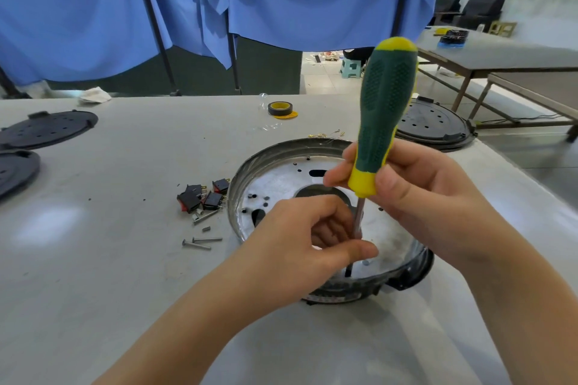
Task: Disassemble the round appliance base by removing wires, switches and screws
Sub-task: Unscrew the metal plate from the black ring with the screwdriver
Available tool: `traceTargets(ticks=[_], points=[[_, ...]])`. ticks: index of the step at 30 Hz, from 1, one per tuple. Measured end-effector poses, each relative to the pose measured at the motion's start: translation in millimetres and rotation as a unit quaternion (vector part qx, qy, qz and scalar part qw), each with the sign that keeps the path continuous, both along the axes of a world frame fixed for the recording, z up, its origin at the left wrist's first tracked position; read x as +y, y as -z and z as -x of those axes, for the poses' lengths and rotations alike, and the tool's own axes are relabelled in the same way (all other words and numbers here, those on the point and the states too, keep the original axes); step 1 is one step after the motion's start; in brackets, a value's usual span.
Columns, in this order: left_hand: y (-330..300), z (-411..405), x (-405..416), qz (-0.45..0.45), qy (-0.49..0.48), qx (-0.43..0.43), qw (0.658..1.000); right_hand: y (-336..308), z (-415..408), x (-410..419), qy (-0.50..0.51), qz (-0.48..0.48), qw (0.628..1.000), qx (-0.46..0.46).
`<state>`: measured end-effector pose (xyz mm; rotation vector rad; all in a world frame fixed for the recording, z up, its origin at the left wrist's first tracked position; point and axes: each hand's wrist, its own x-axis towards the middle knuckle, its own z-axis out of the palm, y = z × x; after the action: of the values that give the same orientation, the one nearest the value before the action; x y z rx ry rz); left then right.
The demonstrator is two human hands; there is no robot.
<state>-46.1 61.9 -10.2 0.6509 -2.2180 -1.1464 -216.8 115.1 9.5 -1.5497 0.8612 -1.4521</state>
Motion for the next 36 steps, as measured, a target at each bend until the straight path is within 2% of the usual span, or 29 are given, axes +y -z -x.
traceTargets(ticks=[4, 8, 12, 15, 18, 22, 26, 28, 32, 36], points=[[-5, -4, -2, -0.076, 0.083, -0.004, 0.994, 2, 4, -2, -0.023, -0.012, 0.999, 0.019], [-4, -3, -1, -0.083, 0.051, 0.012, 0.995, 0, 4, -3, -0.042, -0.032, 0.999, 0.0], [-1, 0, 0, -0.07, 0.009, 0.017, 0.997, -1, 1, -2, 0.036, -0.008, 0.999, 0.013], [0, 2, 1, -0.034, -0.002, 0.023, 0.999, 0, -3, -3, 0.089, 0.027, 0.996, -0.017], [2, 3, 1, -0.002, -0.026, 0.031, 0.999, -1, -2, -1, 0.052, 0.025, 0.998, -0.032], [2, 2, 1, 0.015, -0.008, 0.013, 1.0, -3, 4, 3, -0.034, -0.006, 0.999, 0.004], [-3, -3, -1, -0.047, 0.072, 0.015, 0.996, -2, 6, 1, -0.047, -0.023, 0.998, 0.017], [-5, -4, -1, -0.071, 0.066, 0.021, 0.995, -1, 5, 0, -0.043, -0.027, 0.999, 0.018], [-5, -2, -1, -0.062, 0.016, 0.031, 0.997, -1, -3, -2, 0.034, 0.01, 0.999, 0.022], [-1, 0, 0, -0.019, -0.018, 0.046, 0.999, -2, -4, -1, 0.085, 0.041, 0.995, -0.02]])
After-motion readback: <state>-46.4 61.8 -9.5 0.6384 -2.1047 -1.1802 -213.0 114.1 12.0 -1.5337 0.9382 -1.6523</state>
